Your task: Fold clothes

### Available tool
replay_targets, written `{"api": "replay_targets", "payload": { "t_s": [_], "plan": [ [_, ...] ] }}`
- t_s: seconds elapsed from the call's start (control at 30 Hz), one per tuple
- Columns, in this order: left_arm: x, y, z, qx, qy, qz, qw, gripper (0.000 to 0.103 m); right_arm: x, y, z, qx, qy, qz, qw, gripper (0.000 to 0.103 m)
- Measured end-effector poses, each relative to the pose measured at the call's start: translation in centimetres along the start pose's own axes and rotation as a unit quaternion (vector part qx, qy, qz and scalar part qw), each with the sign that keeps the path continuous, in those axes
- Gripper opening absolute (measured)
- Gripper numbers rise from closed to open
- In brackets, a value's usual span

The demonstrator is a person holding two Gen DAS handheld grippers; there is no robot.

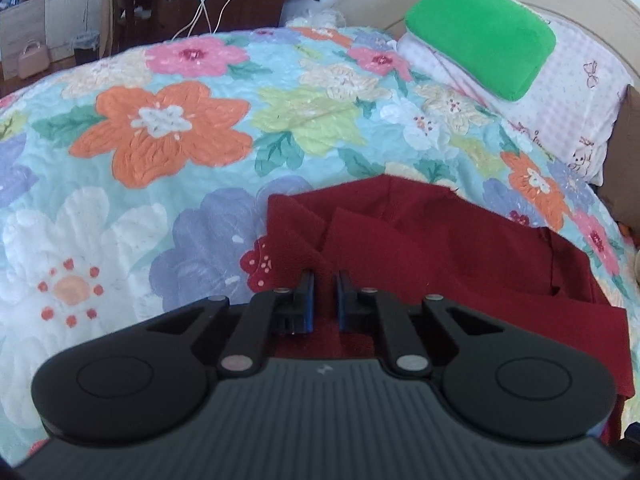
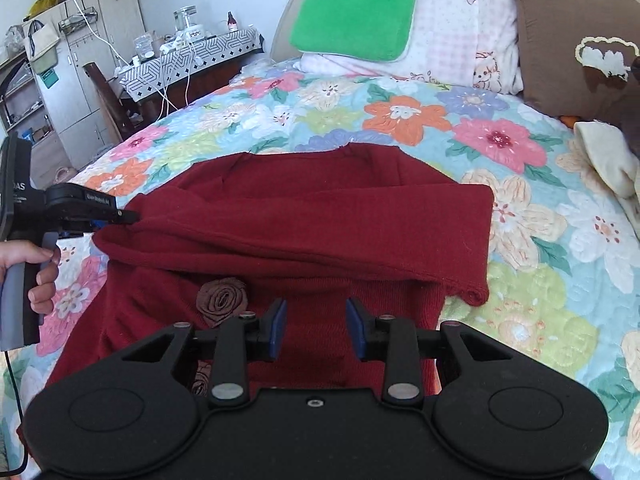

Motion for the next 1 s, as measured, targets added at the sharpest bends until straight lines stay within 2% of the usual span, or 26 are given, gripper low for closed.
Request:
{"api": "replay_targets", "payload": {
  "t_s": [0.17,0.23,0.3,0.37,0.4,0.5,0.57,0.67,0.73,0.83,0.87,0.93,1.0],
  "plan": [
    [1.3,-4.3,2.0,0.06,0.022,-0.015,0.9978,0.01,0.3,-1.0,-0.7,-0.006,0.002,-0.012,1.0,0.038],
    [1.4,-5.6,1.8,0.058,0.034,-0.007,0.9977,0.009,0.5,-1.5,-1.1,-0.007,0.005,-0.017,1.0,0.038],
    [1.6,-6.8,0.8,0.049,0.069,0.01,0.9964,0.009,0.8,-2.2,-1.7,-0.01,0.008,-0.022,1.0,0.038],
    [1.2,-6.1,0.5,0.039,0.074,0.016,0.9963,0.009,1.3,-2.8,-2.4,-0.013,0.014,-0.028,0.999,0.038],
    [0.9,-5.3,0.5,0.029,0.066,0.015,0.9973,0.009,1.5,-3.1,-2.7,-0.014,0.021,-0.029,0.999,0.038],
    [-0.9,-1.9,0.1,-0.008,-0.004,-0.006,0.9999,0.01,2.1,-4.0,-3.5,-0.016,0.05,-0.027,0.998,0.038],
    [-2.0,-0.6,-0.3,-0.023,-0.043,-0.02,0.9986,0.011,2.3,-4.8,-3.7,-0.007,0.06,-0.024,0.998,0.038],
    [-3.0,-1.1,-0.6,-0.041,-0.099,-0.052,0.9929,0.012,1.8,-5.3,-3.3,0.003,0.068,-0.015,0.998,0.038],
    [-3.7,-1.6,-0.4,-0.048,-0.107,-0.045,0.9921,0.012,0.9,-5.0,-2.6,0.005,0.063,-0.004,0.998,0.038],
    [-5.1,-2.3,-0.2,-0.055,-0.093,-0.01,0.9941,0.011,-0.9,-4.0,-1.5,0.003,0.044,0.006,0.999,0.038],
    [-5.4,-2.6,0.1,-0.05,-0.094,-0.011,0.9943,0.011,-1.6,-3.6,-1.1,0.002,0.033,0.006,0.999,0.039],
    [-5.3,-3.1,0.4,-0.054,-0.109,-0.044,0.9915,0.011,-2.8,-3.0,-0.8,0.0,0.026,0.013,1.0,0.04],
    [-4.5,-3.3,0.4,-0.07,-0.133,-0.092,0.9843,0.012,-3.7,-2.6,-0.8,-0.002,0.025,0.019,1.0,0.041]
  ]
}}
Point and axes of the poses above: each gripper's, at about its wrist camera, not at the fingertips, and y roughly the way its jaws point, x to its right, z to its top, the point moved 10 cm from there along y, roughly the way its jaws point, and after that the axes turned 8 degrees about z, right-handed, at the moved point
